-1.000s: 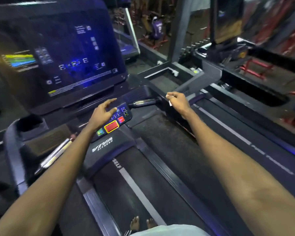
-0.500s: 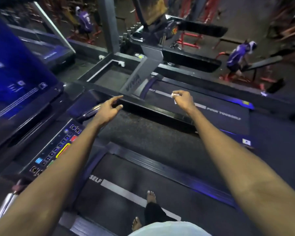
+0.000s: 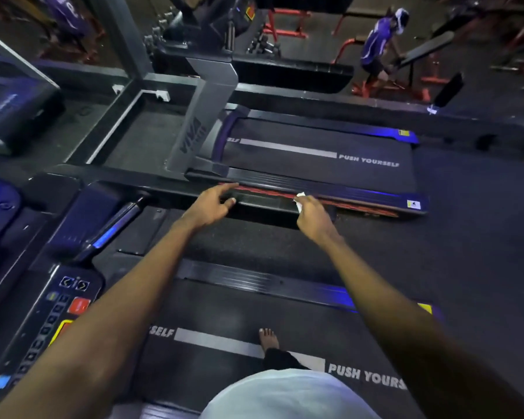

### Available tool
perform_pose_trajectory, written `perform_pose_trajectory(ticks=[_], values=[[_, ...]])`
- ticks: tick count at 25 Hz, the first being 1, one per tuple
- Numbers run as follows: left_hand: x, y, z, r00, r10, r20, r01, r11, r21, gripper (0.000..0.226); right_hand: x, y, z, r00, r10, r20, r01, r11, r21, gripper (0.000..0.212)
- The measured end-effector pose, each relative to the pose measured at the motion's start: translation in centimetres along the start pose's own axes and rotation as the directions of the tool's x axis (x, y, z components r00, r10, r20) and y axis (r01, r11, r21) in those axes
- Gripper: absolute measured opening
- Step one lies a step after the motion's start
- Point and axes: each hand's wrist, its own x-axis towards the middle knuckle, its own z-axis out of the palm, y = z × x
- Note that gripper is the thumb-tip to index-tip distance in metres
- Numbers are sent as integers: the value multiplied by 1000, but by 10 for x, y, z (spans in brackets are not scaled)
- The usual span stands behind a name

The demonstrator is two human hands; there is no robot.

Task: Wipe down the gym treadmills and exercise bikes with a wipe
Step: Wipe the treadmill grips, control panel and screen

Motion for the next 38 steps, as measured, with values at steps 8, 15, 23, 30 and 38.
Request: perform_pose_trajectory(ticks=[8,15,23,30,38], values=[[51,-16,29,991,67,120,-100,951,292,47,-26,3,32,983,38,-180,-78,973,-218,63],[74,-28,29,951,183,250,-261,907,331,57,-16,-31,69,984,50,-170,-86,974,-211,60],[80,-35,27,915,234,328,-361,839,407,54,-11,-15,51,879,324,-351,-392,909,-143,71],[98,-20,22,818,245,521,-476,796,373,61,-10,-18,58,861,321,-394,-394,911,-119,65],[102,-9,28,808,234,540,-457,828,326,58,-7,-27,65,752,482,-451,-508,858,69,65]])
